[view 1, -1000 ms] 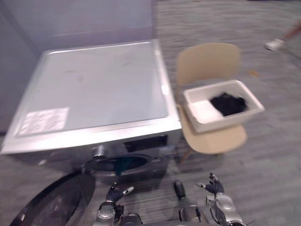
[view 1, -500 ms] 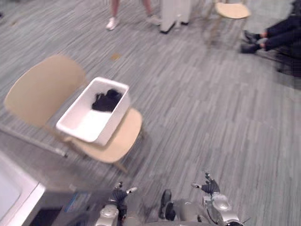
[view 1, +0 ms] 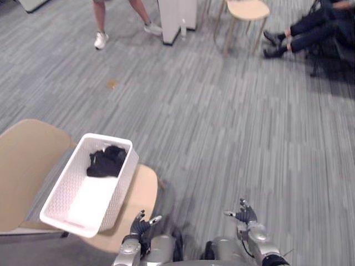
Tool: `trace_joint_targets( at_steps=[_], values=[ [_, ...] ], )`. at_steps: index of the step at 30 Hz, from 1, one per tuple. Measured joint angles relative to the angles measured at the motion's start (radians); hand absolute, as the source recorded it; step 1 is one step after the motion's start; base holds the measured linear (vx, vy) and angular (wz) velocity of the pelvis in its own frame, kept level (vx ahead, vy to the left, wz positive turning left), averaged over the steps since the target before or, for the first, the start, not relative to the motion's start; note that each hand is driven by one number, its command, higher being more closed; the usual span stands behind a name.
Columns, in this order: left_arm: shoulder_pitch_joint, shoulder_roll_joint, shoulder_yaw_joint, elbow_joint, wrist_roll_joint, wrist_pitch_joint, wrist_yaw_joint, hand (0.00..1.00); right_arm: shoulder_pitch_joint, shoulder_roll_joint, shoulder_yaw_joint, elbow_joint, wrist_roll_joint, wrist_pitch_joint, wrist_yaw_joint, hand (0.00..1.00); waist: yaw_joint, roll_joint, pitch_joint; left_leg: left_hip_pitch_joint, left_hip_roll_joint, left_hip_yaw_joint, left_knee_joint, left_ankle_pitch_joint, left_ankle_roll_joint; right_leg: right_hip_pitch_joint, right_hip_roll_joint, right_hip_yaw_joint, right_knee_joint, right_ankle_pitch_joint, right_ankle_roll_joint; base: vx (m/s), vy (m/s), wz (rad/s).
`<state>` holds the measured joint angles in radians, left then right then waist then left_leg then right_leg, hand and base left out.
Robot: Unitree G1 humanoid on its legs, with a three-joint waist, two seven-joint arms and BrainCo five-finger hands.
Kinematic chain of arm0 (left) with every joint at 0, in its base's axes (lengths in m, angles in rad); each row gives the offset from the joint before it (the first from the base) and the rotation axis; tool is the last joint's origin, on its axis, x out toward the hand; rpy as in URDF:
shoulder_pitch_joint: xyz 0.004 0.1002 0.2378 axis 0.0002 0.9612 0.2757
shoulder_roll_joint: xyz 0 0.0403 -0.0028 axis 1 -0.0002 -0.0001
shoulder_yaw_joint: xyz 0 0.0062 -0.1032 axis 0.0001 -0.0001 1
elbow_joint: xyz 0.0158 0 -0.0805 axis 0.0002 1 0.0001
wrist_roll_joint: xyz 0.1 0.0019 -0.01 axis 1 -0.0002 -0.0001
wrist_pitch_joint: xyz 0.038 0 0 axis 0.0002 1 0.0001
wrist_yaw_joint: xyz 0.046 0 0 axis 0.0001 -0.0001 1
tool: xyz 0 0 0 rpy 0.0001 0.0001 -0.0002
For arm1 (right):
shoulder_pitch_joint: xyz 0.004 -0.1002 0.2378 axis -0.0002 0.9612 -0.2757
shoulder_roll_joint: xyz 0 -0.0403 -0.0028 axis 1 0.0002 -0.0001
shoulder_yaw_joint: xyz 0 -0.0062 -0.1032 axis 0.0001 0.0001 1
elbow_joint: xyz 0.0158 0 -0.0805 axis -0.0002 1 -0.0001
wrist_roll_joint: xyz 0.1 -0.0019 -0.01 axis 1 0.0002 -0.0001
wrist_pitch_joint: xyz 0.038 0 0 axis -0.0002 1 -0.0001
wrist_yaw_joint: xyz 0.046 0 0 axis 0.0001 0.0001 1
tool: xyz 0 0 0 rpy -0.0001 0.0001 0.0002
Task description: Pick up the laundry basket with both hands and put the clothes into the washing machine.
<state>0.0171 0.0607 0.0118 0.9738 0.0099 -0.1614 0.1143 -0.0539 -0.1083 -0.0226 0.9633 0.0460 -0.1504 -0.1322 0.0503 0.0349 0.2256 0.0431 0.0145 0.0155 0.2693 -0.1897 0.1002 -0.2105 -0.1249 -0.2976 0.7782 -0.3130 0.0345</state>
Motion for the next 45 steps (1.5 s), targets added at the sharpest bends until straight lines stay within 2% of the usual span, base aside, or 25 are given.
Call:
trace_joint_targets(
  at_steps=[3,4,5,6,8,9,12,15,16,17,18,19,20,22,25,27,29,30,31,34,35,36,39,41,45],
  values=[
    [-0.019,-0.006,0.012,0.001,0.000,0.002,0.001,0.00,0.017,0.003,-0.014,-0.026,0.001,-0.002,-0.001,0.00,-0.012,0.001,0.001,-0.013,0.021,-0.153,0.021,-0.017,-0.030,-0.060,0.057,0.124,-0.292,0.044,0.031,0.35,-0.171,1.36],
    [-0.034,-0.015,0.024,0.001,0.000,0.002,0.001,0.00,0.042,0.006,-0.029,-0.038,0.003,-0.001,-0.005,0.00,-0.014,-0.012,-0.004,-0.038,0.012,-0.229,0.054,-0.052,-0.083,-0.039,0.073,0.271,-0.475,0.130,0.046,0.37,-0.307,1.86],
    [-0.041,-0.015,0.028,0.000,0.000,0.002,0.001,0.00,0.058,0.015,-0.046,-0.042,0.007,-0.002,-0.010,0.00,-0.017,-0.030,-0.005,-0.052,-0.006,-0.267,0.070,-0.074,-0.109,-0.012,0.060,0.353,-0.562,0.178,0.065,0.38,-0.347,2.32],
    [-0.059,-0.039,0.034,0.004,0.000,0.002,0.005,0.00,0.063,0.023,-0.093,-0.033,0.028,0.006,-0.020,0.00,-0.013,-0.005,0.007,-0.052,-0.002,-0.340,0.096,-0.110,-0.141,0.018,0.060,0.329,-0.537,0.266,0.075,0.35,-0.359,1.83],
    [-0.045,-0.069,0.041,-0.007,0.000,0.000,0.015,0.00,0.077,0.027,-0.133,-0.064,0.055,0.001,-0.041,0.00,-0.008,0.012,0.001,-0.060,0.015,-0.395,0.096,-0.082,-0.188,0.023,0.060,0.319,-0.434,0.214,0.060,0.29,-0.271,2.14],
    [-0.033,-0.077,0.041,-0.021,0.000,-0.001,0.023,0.00,0.087,0.025,-0.133,-0.104,0.069,-0.004,-0.043,0.00,-0.004,0.009,-0.005,-0.066,0.019,-0.422,0.091,-0.058,-0.221,0.052,0.042,0.253,-0.403,0.170,0.043,0.25,-0.227,2.21],
    [-0.008,-0.092,0.064,-0.065,-0.022,-0.004,0.050,0.00,0.097,0.017,-0.136,-0.136,0.071,-0.030,-0.049,0.00,0.033,-0.001,-0.038,-0.092,0.022,-0.504,0.061,0.002,-0.243,0.130,0.016,0.078,-0.423,0.138,0.032,0.22,-0.217,2.02],
    [0.038,-0.094,0.069,-0.106,-0.040,-0.005,0.075,0.00,0.088,0.024,-0.139,-0.142,0.068,-0.038,-0.063,0.00,0.060,-0.013,-0.072,-0.123,0.022,-0.438,0.031,0.071,-0.273,0.216,-0.010,-0.038,-0.466,0.138,0.031,0.15,-0.048,1.79],
    [0.045,-0.094,0.069,-0.116,-0.040,-0.005,0.080,0.00,0.089,0.024,-0.143,-0.146,0.067,-0.038,-0.065,0.00,0.060,-0.016,-0.079,-0.130,0.024,-0.394,0.024,0.087,-0.264,0.225,-0.017,-0.061,-0.461,0.138,0.031,0.10,-0.001,1.75],
    [0.056,-0.100,0.064,-0.135,-0.040,-0.008,0.088,0.00,0.082,0.019,-0.146,-0.150,0.061,-0.039,-0.066,0.00,0.062,-0.017,-0.089,-0.152,0.044,-0.272,0.015,0.123,-0.231,0.207,-0.032,-0.105,-0.384,0.139,0.030,0.05,-0.002,1.53],
    [0.057,-0.105,0.063,-0.138,-0.044,-0.012,0.093,0.00,0.065,0.020,-0.141,-0.155,0.057,-0.040,-0.067,0.00,0.052,0.008,-0.086,-0.172,0.090,-0.156,0.006,0.129,-0.218,0.148,-0.023,-0.107,-0.365,0.093,0.032,-0.01,0.026,1.50],
    [0.058,-0.088,0.062,-0.139,-0.046,-0.014,0.096,0.00,0.057,0.029,-0.132,-0.157,0.053,-0.040,-0.070,0.00,0.047,-0.008,-0.092,-0.183,0.093,-0.091,-0.002,0.134,-0.211,0.177,-0.016,-0.108,-0.541,0.112,0.027,-0.04,0.026,1.31],
    [0.047,-0.057,0.057,-0.113,-0.046,-0.021,0.101,0.00,0.037,0.037,-0.123,-0.159,0.033,-0.040,-0.073,0.00,0.042,-0.031,-0.077,-0.188,0.098,0.032,-0.005,0.102,-0.182,0.197,-0.034,-0.137,-0.665,0.239,0.054,-0.03,0.018,0.91],
    [0.044,-0.047,0.027,-0.097,-0.046,-0.019,0.102,0.00,0.035,0.026,-0.123,-0.166,0.021,-0.039,-0.087,0.00,0.039,-0.023,-0.085,-0.176,0.127,0.147,-0.056,0.090,-0.164,0.207,-0.017,-0.178,-0.679,0.249,0.048,0.04,0.059,0.72],
    [0.053,-0.037,0.021,-0.069,-0.038,-0.020,0.099,0.00,0.021,0.017,-0.112,-0.208,-0.026,-0.037,-0.089,0.00,0.042,-0.037,-0.079,-0.168,0.099,0.140,-0.072,0.085,-0.156,0.197,-0.052,-0.185,-0.634,0.235,0.069,0.03,0.127,0.21],
    [0.055,-0.021,0.018,-0.055,-0.037,-0.021,0.092,0.00,0.022,0.002,-0.073,-0.295,-0.069,-0.034,-0.089,0.00,0.015,-0.043,-0.076,-0.168,0.065,0.133,-0.036,0.038,-0.129,0.127,-0.130,-0.161,-0.417,0.165,0.083,-0.01,0.161,0.17],
    [0.057,0.003,-0.003,-0.037,-0.035,-0.020,0.083,0.00,0.024,-0.013,-0.044,-0.385,-0.119,-0.033,-0.090,0.00,-0.003,-0.050,-0.071,-0.154,0.038,0.112,-0.007,0.006,-0.112,0.056,-0.182,-0.074,-0.224,0.163,0.062,0.01,0.164,0.25],
    [0.062,0.021,-0.010,-0.039,-0.028,-0.021,0.082,0.00,0.024,-0.022,-0.027,-0.417,-0.156,-0.037,-0.090,0.00,-0.012,-0.049,-0.067,-0.134,0.033,0.091,-0.003,-0.004,-0.101,0.020,-0.174,0.016,-0.153,0.151,0.041,0.05,0.116,0.34],
    [0.068,0.025,-0.011,-0.041,-0.022,-0.021,0.081,0.00,0.026,-0.023,-0.020,-0.428,-0.175,-0.038,-0.090,0.00,-0.018,-0.043,-0.067,-0.132,0.034,0.079,-0.004,-0.008,-0.096,0.012,-0.154,0.059,-0.154,0.128,0.051,0.07,0.039,0.53],
    [0.063,0.058,-0.010,-0.040,-0.002,-0.024,0.082,0.00,0.006,-0.064,0.022,-0.445,-0.252,-0.039,-0.087,0.00,-0.035,-0.058,-0.073,-0.133,0.042,0.000,-0.010,-0.011,-0.104,-0.021,-0.060,0.199,-0.287,0.097,0.069,0.07,-0.056,0.78],
    [0.059,0.063,-0.013,-0.039,0.004,-0.024,0.081,0.00,0.000,-0.091,0.039,-0.446,-0.283,-0.039,-0.083,0.00,-0.036,-0.062,-0.075,-0.136,0.042,-0.020,-0.005,-0.003,-0.128,-0.017,-0.036,0.234,-0.396,0.121,0.080,0.09,-0.105,0.84],
    [0.054,0.080,-0.019,-0.038,0.008,-0.028,0.081,0.00,-0.004,-0.114,0.060,-0.459,-0.305,-0.038,-0.081,0.00,-0.036,-0.094,-0.078,-0.140,0.018,-0.049,0.015,-0.010,-0.143,-0.003,-0.043,0.252,-0.482,0.241,0.087,0.11,-0.132,0.97],
    [0.045,0.049,-0.021,-0.021,0.032,-0.044,0.078,0.00,-0.073,-0.188,0.118,-0.460,-0.372,-0.038,-0.059,0.00,-0.031,-0.033,-0.076,-0.155,0.057,-0.096,-0.002,-0.002,-0.172,0.012,-0.014,0.205,-0.515,0.247,0.071,0.14,-0.169,0.42],
    [0.047,0.045,-0.021,-0.020,0.042,-0.044,0.069,0.00,-0.107,-0.205,0.142,-0.457,-0.396,-0.038,-0.047,0.00,-0.031,-0.016,-0.078,-0.164,0.072,-0.118,-0.049,0.017,-0.197,0.011,0.003,0.171,-0.544,0.254,0.062,0.14,-0.165,0.27],
    [0.034,0.044,-0.023,-0.020,0.045,-0.045,0.060,0.00,-0.158,-0.224,0.175,-0.347,-0.433,-0.037,-0.036,0.00,-0.032,-0.016,-0.078,-0.171,0.090,-0.171,-0.098,0.054,-0.222,0.034,0.020,0.105,-0.583,0.258,0.056,0.12,-0.096,0.44]
  ],
)
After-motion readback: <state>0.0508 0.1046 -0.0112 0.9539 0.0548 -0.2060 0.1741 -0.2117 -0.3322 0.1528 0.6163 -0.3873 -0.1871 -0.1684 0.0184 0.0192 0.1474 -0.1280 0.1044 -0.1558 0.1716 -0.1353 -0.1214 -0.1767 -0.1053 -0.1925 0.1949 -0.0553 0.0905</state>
